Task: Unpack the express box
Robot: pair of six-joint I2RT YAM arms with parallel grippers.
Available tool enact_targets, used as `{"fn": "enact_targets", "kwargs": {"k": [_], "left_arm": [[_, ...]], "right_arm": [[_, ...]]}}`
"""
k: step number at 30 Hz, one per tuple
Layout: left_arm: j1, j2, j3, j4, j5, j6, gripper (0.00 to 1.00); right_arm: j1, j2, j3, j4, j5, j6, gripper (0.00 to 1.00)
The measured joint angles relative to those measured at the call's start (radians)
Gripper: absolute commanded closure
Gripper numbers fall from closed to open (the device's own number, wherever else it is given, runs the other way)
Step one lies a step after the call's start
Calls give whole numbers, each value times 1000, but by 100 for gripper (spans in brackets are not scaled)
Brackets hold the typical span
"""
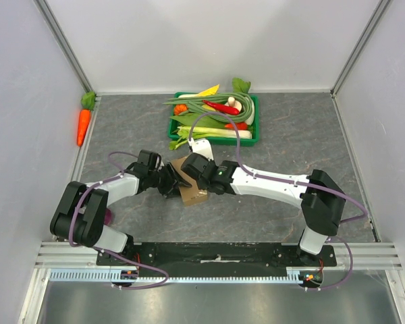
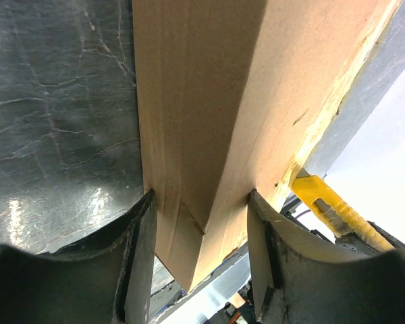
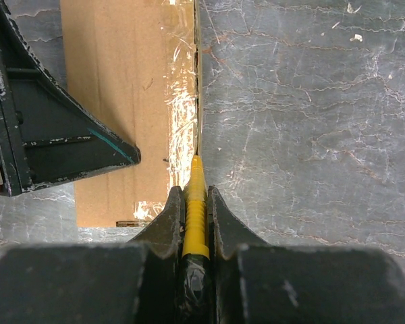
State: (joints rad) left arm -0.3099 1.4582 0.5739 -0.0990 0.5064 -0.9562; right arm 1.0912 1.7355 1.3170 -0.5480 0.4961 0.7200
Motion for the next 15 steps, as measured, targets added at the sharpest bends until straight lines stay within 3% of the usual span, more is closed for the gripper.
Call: {"fn": "enact_targets", "kwargs": {"k": [15], "left_arm": [[-13,2,1,3,-18,-47,70]], "right_arm": [[-4,-44,-21,-24,-11,3,100]]}}
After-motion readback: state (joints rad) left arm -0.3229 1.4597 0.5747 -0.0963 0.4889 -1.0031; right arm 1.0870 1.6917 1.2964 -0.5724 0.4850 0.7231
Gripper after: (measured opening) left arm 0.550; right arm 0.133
